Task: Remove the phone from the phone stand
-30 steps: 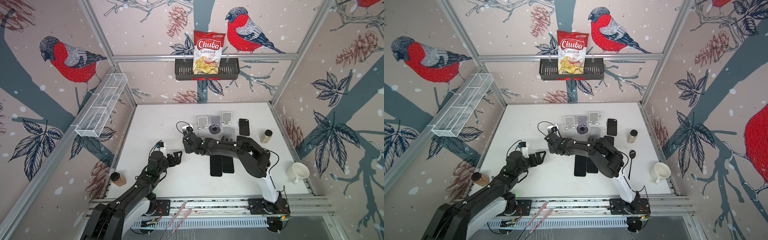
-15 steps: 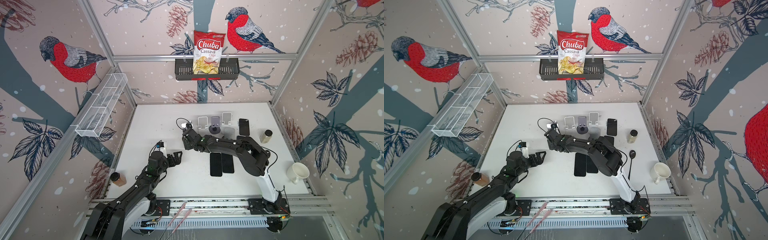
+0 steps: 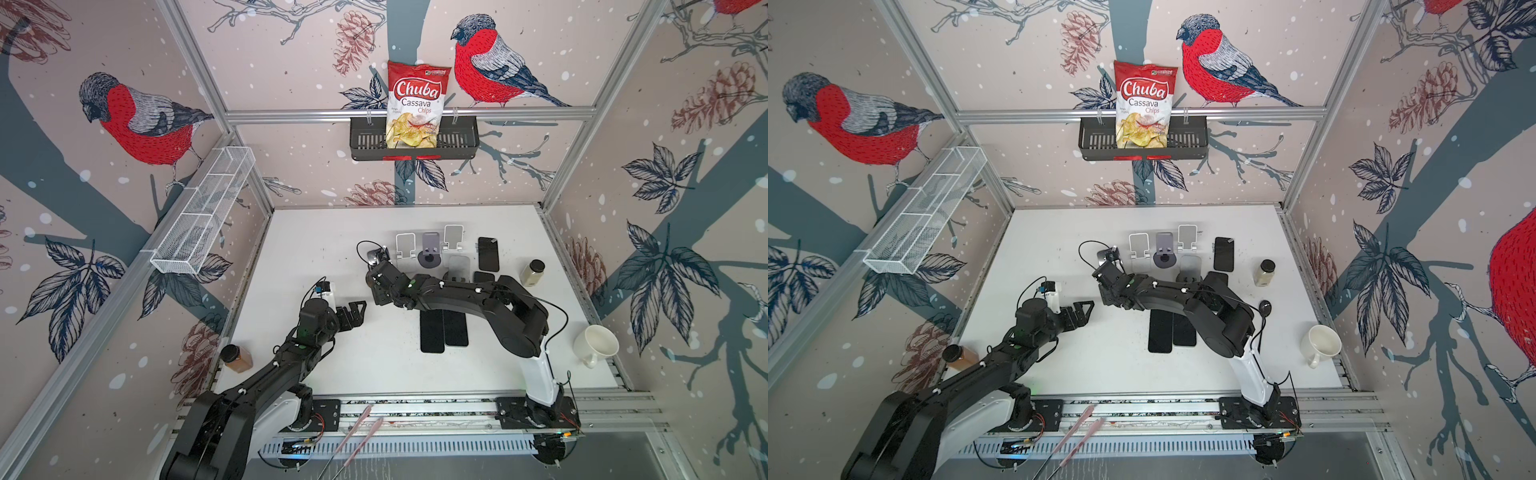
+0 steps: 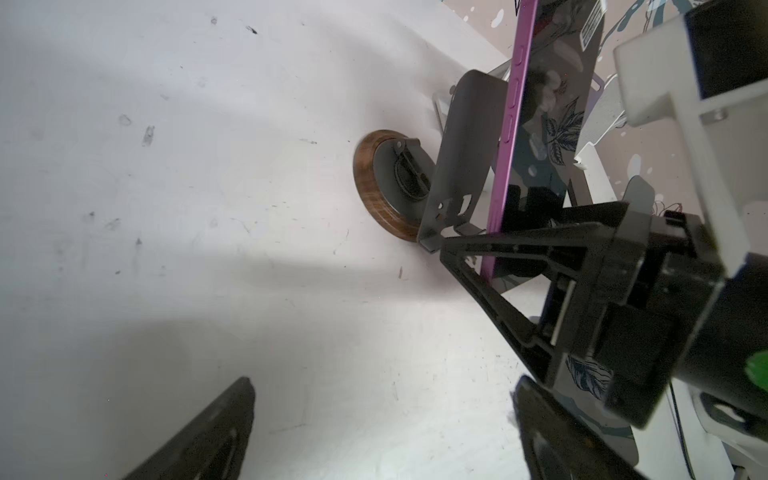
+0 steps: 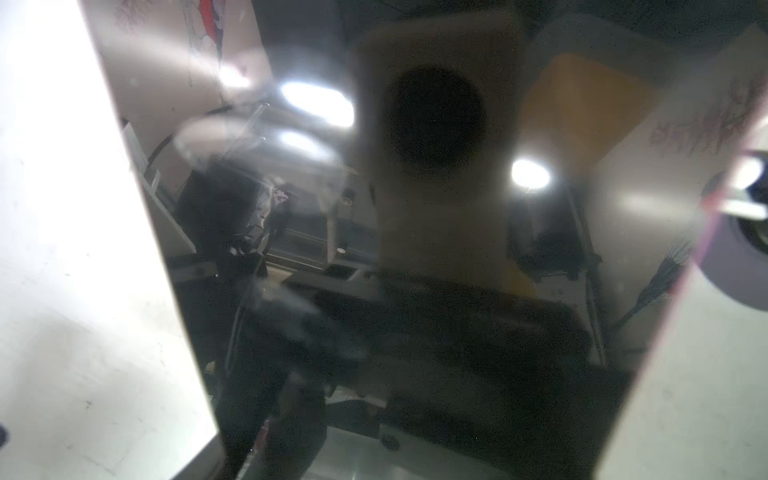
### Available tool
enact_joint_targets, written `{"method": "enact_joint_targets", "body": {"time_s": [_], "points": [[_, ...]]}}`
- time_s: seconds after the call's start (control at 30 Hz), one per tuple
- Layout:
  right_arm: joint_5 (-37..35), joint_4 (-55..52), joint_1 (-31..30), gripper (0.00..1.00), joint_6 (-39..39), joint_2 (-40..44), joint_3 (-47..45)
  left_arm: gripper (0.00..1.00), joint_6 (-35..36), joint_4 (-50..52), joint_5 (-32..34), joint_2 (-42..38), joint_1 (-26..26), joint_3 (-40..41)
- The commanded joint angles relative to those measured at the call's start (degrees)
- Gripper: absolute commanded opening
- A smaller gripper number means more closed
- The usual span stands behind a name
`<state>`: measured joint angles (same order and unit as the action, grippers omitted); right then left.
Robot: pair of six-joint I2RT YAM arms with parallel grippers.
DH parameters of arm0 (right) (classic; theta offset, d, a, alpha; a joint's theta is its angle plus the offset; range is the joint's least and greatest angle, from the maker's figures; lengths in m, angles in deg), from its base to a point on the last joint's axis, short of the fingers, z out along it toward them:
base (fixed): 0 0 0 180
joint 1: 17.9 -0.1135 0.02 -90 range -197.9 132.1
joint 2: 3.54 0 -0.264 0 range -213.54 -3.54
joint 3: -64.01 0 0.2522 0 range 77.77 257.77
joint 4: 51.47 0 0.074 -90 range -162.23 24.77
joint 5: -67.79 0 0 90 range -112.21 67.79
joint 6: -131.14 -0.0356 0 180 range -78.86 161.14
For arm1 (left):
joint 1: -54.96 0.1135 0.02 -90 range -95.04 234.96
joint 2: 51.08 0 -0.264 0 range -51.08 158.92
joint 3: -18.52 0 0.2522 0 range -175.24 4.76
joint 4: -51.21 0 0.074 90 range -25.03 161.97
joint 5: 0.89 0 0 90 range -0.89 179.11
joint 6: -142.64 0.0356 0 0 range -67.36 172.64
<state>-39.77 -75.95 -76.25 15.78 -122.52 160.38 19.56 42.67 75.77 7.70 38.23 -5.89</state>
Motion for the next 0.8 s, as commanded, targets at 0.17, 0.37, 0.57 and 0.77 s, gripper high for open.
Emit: {"method": "enact_joint_targets", "body": {"time_s": [0.17,0.37,0.57,0.77], "points": [[-1.2,2.9,0.4,0.56,0.9,1.0,-0.3,0.96,0.0,-4.7,-0.6,9.0,0.0,-6.7],[-0.9,3.1,0.9,0.56,1.6,1.5,-0.1,0.94,0.1,-6.9,-4.6,18.3,0.0,-12.7],[-0.5,2.1,1.1,0.56,2.3,2.5,-0.1,0.93,-0.7,-9.1,-4.3,20.2,0.0,-13.1],[0.2,1.9,1.4,0.56,2.1,4.1,-1.7,0.93,-0.3,-8.2,-3.6,19.6,0.0,-13.0]]}}
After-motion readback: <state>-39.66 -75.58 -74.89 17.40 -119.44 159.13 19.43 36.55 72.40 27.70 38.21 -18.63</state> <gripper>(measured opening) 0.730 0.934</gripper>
